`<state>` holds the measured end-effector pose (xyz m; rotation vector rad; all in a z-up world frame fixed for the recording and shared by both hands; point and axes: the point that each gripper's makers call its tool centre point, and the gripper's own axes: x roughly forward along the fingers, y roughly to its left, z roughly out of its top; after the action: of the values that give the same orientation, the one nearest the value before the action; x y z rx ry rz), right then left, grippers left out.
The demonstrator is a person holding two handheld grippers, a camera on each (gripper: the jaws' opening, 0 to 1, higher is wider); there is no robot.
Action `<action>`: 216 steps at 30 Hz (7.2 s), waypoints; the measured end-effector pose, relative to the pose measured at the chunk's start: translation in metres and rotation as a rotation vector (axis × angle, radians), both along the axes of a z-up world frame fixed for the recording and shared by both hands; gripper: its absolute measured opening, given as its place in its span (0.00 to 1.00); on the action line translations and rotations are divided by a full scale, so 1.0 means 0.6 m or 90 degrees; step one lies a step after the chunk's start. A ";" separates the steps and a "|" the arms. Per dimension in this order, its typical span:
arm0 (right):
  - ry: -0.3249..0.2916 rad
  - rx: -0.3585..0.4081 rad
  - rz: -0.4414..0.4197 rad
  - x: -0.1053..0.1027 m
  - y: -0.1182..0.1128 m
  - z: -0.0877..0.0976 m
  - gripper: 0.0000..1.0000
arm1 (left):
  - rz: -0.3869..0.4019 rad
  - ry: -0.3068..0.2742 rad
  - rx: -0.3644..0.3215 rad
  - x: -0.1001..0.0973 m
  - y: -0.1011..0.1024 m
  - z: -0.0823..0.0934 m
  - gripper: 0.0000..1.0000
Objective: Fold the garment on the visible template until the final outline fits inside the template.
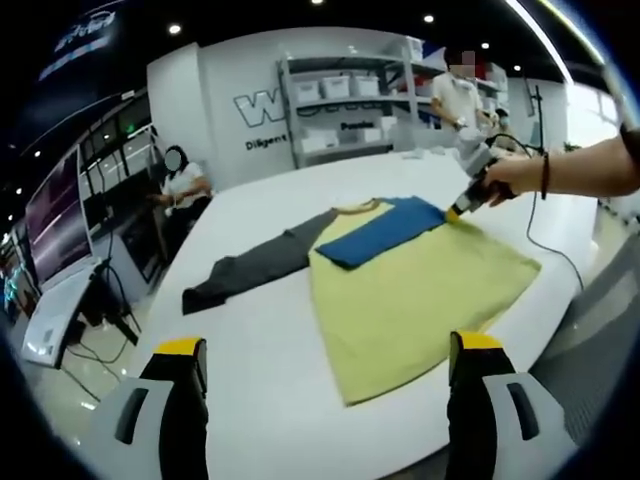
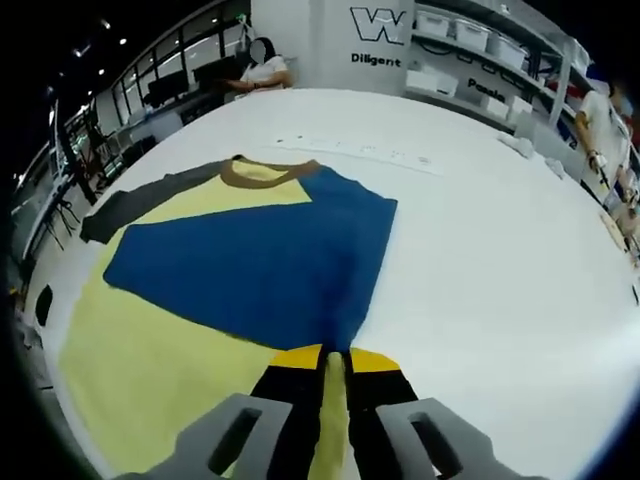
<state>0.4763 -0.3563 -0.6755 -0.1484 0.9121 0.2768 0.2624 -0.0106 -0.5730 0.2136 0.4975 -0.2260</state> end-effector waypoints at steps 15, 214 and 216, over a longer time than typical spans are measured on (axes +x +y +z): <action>0.016 -0.012 -0.022 0.013 -0.062 -0.008 0.01 | 0.002 0.010 0.005 -0.001 0.002 -0.006 0.98; -0.094 0.095 0.084 -0.314 -0.019 0.122 0.99 | -0.131 0.008 -0.124 0.425 -0.209 0.063 0.01; -0.096 0.105 0.081 -0.314 -0.018 0.124 0.99 | -0.142 0.006 -0.112 0.423 -0.228 0.060 0.01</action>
<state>0.2877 -0.3674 -0.6011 -0.0737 0.7281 0.4514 0.5163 -0.1474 -0.5372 0.0951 0.4609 -0.4868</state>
